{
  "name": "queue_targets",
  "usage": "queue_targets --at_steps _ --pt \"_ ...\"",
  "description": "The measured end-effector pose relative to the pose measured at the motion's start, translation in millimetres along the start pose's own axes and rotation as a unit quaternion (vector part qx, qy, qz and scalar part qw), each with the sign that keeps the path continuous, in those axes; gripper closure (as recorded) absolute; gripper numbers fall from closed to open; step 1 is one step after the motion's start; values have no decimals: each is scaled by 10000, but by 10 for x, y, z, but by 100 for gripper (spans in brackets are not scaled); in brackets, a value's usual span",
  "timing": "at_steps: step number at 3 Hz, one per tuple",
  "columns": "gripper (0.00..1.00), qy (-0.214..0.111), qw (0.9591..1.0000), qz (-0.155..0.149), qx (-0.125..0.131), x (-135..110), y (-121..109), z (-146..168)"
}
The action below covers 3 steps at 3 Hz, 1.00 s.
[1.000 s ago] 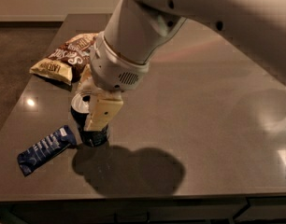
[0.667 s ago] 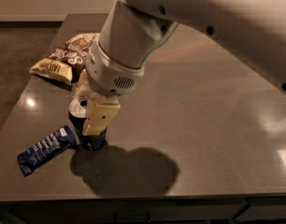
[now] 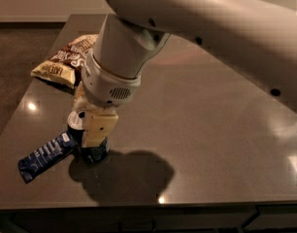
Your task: Move pepsi can near rxbar blueberry
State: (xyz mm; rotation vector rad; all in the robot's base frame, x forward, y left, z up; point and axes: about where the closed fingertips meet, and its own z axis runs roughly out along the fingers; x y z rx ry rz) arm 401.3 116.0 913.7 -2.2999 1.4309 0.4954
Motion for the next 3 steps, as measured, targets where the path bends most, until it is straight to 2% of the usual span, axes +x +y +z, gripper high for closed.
queue_targets --at_steps 1,2,3 --pt "17 12 10000 -16 17 -18 8 -11" --pt "0 24 10000 -36 39 -41 17 -26" --pt "0 25 10000 -36 40 -41 17 -27"
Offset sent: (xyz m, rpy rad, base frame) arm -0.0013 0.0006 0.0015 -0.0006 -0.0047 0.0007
